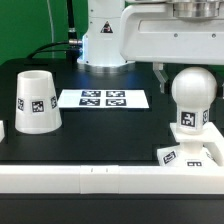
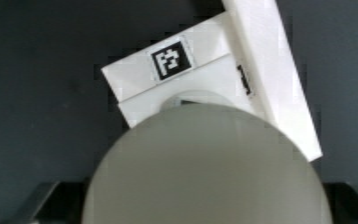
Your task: Assemble lamp
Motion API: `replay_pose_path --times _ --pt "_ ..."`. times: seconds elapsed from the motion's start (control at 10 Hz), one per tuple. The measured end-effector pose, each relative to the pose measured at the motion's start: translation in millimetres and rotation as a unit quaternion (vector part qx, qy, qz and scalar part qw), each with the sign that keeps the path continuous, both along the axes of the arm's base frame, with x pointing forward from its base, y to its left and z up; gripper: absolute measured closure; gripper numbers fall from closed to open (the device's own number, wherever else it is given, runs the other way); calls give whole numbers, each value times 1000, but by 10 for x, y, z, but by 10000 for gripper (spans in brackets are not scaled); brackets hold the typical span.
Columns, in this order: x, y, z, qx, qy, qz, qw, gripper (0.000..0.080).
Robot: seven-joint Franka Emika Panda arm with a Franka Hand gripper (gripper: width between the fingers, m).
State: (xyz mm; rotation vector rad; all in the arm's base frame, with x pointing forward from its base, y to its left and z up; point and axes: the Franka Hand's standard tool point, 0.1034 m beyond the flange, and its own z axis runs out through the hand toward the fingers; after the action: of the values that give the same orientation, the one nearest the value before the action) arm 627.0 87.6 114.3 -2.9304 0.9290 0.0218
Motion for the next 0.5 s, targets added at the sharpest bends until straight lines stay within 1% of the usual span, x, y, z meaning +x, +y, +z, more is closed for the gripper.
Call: replay_pose_path --times 0.2,0.3,0.4,0.5 --pt "-6 20 -3 6 10 -96 995 220" --pt "-5 16 -3 11 12 -116 993 220" --pt "-2 7 -6 26 20 -183 982 220" --pt "3 0 -9 36 25 -215 976 220"
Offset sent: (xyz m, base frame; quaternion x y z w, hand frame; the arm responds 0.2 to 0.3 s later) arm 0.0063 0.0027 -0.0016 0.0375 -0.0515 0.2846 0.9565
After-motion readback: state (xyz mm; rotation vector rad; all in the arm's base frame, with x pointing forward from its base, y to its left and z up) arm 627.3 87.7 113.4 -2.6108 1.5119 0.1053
